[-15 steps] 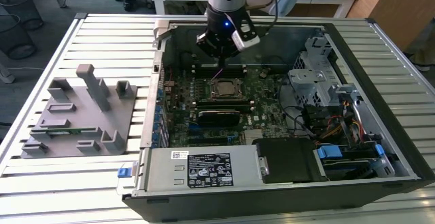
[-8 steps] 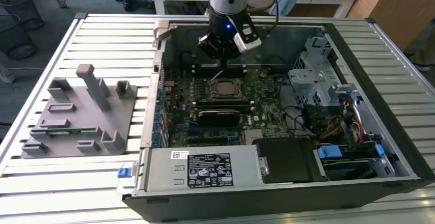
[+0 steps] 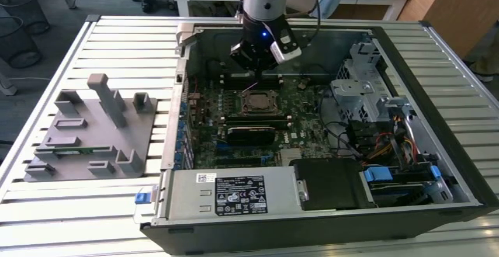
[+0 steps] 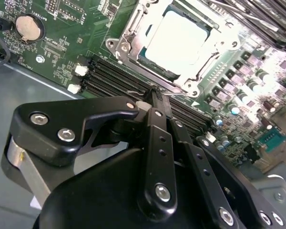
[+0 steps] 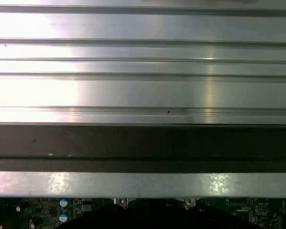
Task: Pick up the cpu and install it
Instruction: 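Install the first cpu locking lever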
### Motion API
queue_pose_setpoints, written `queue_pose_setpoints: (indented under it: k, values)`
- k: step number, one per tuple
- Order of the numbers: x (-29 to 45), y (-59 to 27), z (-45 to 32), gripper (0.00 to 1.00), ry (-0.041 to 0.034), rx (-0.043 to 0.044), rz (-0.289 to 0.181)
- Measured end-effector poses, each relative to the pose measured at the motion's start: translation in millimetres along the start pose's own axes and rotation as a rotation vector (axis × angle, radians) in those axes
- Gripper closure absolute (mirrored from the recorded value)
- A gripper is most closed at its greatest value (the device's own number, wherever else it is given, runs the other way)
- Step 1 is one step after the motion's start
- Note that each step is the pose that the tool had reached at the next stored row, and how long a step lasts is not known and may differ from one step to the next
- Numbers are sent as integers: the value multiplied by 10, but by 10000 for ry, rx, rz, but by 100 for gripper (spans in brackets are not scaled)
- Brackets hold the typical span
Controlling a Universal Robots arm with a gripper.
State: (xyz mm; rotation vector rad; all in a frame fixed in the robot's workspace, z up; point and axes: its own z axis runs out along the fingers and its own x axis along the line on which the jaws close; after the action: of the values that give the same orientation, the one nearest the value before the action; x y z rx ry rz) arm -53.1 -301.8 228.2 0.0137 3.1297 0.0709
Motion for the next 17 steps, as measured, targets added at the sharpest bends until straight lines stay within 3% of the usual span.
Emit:
queue_pose_setpoints:
  k: [17]
  values:
    - [-88,1,131,89,4,0,-62]
